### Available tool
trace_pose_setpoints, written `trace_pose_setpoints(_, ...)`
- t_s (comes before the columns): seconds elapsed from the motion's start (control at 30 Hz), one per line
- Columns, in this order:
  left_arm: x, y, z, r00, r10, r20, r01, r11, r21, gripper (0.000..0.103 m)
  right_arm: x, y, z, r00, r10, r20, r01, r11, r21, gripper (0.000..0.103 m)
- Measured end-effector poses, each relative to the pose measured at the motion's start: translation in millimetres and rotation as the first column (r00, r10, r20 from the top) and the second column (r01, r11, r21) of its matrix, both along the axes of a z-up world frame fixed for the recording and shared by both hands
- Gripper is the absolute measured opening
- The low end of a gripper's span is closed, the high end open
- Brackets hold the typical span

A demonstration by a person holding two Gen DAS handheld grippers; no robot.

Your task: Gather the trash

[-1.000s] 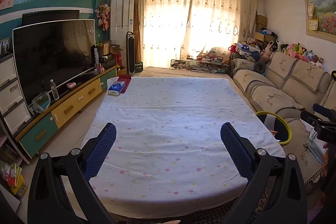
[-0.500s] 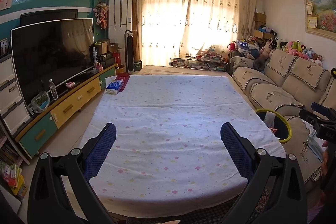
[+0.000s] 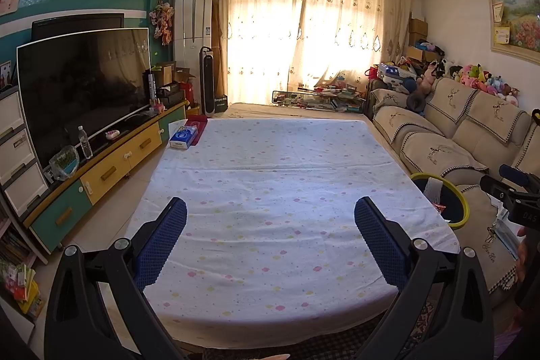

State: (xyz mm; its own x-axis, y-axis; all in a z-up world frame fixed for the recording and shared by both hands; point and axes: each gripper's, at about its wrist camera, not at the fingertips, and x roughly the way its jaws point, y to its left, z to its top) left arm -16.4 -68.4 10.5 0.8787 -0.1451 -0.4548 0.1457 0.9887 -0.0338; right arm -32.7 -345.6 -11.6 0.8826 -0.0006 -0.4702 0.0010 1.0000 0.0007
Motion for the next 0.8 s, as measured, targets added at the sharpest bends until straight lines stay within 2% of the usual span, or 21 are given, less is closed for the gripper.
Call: trace_pose_setpoints(0.8, 0.5, -2.1, -2.3, 1.0, -0.013, -0.004, 0.013, 1.0, -0.01, 0.098, 2.6, 0.4, -5.3, 1.0, 0.014, -0.009, -0.014, 1.0, 0.012, 0.096)
